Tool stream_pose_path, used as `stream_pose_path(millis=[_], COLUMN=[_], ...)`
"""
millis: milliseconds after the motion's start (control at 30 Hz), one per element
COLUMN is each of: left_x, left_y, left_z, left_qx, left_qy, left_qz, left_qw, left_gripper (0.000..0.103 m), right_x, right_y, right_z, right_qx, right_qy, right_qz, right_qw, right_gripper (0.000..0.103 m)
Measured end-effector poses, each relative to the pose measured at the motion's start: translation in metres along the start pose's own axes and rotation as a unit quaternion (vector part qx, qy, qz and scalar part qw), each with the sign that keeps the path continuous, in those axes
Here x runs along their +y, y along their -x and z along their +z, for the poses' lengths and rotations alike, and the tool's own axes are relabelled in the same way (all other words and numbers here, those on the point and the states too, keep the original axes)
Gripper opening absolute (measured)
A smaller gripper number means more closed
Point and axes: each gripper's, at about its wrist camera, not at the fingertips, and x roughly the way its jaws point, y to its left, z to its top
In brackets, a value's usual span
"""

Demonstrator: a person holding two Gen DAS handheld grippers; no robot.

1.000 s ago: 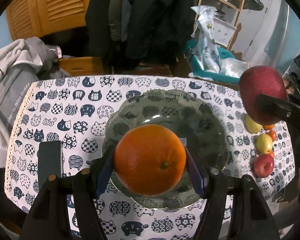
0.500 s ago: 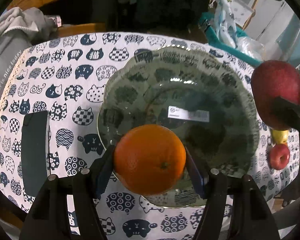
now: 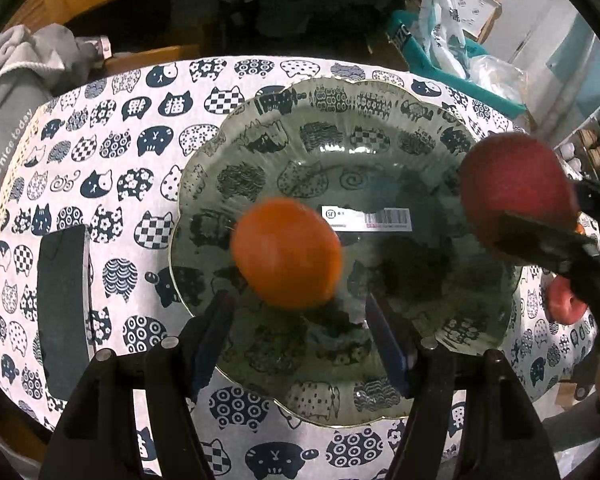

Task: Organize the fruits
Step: 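Open left gripper to drop the orange into the bowl while right gripper releases the apple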

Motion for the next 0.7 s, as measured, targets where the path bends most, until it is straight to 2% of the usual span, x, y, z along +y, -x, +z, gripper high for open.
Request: stream_pose_path(millis=[500,567,700], left_x=[0.003,0.002,0.003], left_y=[0.007,0.008,0.009], left_z=[-0.001,-0.001,-0.001], left_qx=[-0.002,-0.001,0.001], left_qy=[0.005,0.005,0.006], left_qz=[-0.002,-0.001,0.000], left_qw=[1.0000,1.0000,1.0000], left_gripper=[0.069,0.069,0.069], right_x=[0.000,0.001,-0.006], right_y=[-0.035,-0.034,-0.032], right_z=[-0.011,-0.012,-0.011], right_qx=[0.044,0.036,0.037], right_qy=[0.016,0.019,0.000], right_qz=[-0.008,-0.012,0.006], right_qw=[0.999,0.999,0.999], right_gripper=[0.072,0.072,0.071])
